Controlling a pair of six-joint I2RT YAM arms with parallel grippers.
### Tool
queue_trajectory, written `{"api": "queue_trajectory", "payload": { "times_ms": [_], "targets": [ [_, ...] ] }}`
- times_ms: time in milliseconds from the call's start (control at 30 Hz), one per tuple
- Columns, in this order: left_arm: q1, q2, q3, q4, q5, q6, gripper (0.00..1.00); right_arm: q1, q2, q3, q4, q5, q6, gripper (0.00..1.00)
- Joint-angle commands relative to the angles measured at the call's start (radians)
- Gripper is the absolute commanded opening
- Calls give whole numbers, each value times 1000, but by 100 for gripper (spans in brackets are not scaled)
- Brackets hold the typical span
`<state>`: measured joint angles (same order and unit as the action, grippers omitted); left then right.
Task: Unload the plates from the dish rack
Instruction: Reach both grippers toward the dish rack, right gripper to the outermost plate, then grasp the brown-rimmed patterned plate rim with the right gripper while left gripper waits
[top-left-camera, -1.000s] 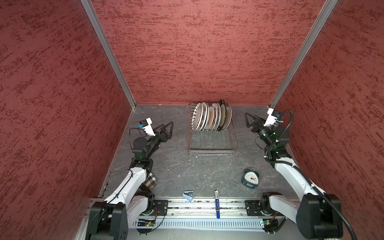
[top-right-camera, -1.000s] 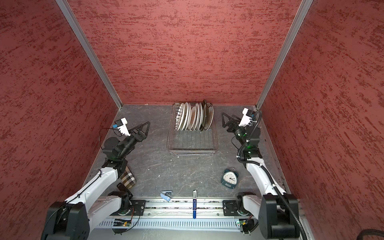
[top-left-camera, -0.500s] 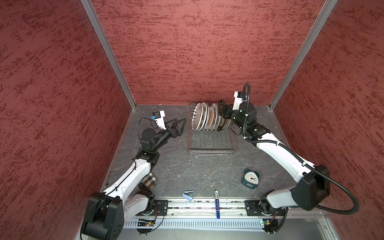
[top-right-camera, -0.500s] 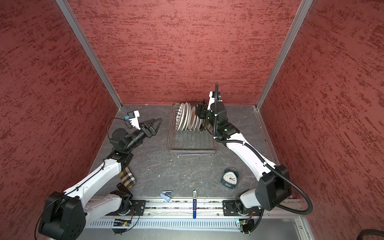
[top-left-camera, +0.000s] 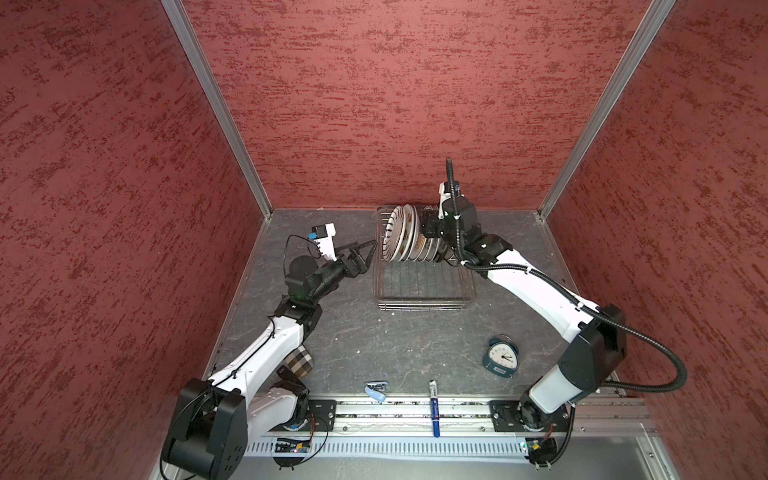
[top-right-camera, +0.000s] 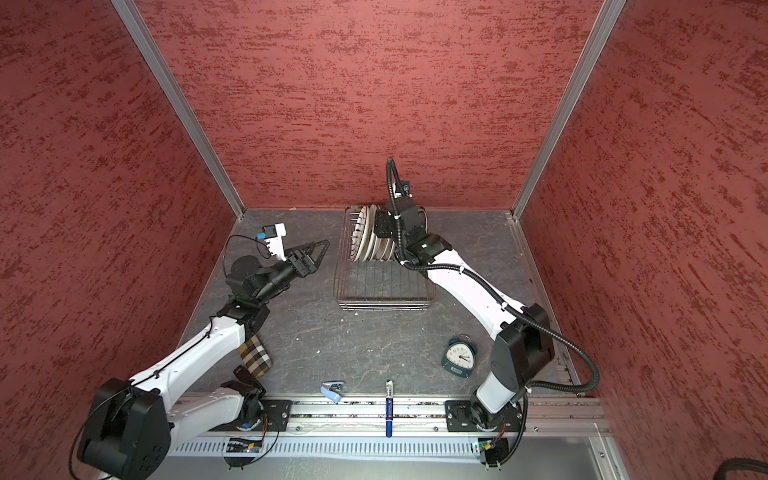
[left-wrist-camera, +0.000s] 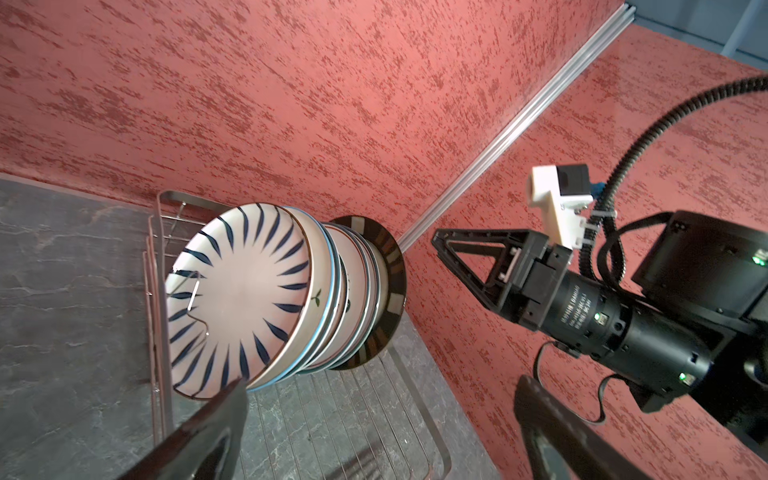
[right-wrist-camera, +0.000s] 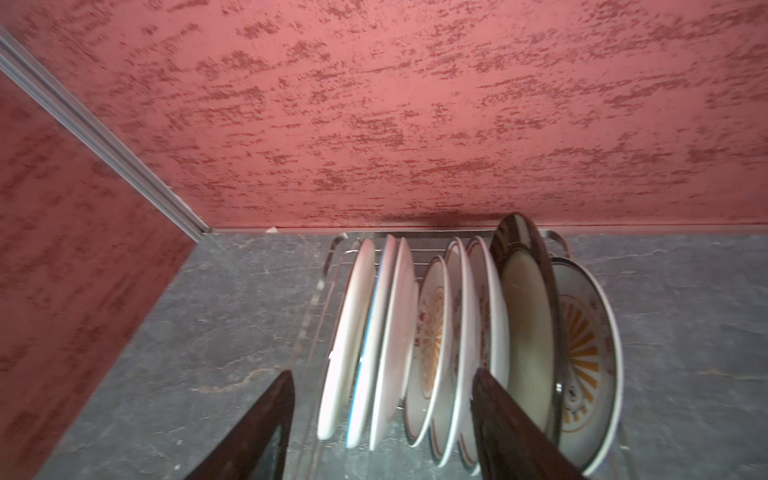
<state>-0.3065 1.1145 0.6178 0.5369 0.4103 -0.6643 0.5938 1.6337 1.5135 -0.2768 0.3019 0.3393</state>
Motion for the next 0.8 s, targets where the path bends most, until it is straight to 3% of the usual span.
{"api": "queue_trajectory", "payload": {
  "times_ms": [0,167,333,667,767],
  "targets": [
    [-38,30,47,-24,-8,30,99,1,20,51,-87,97,-32,60],
    [-71,87,85,-28,4,30,99,-31,52,117,-189,162,-30,49],
    [-119,127,118,-47,11,54,99,-105,99,152,-251,107,-12,39],
    [-141,194,155,-51,18,60,100,-155,252,279,-342,97,-6,33],
    [-144,204,162,-88,18,68,99,-156,289,310,-349,115,-11,26]
  ]
}}
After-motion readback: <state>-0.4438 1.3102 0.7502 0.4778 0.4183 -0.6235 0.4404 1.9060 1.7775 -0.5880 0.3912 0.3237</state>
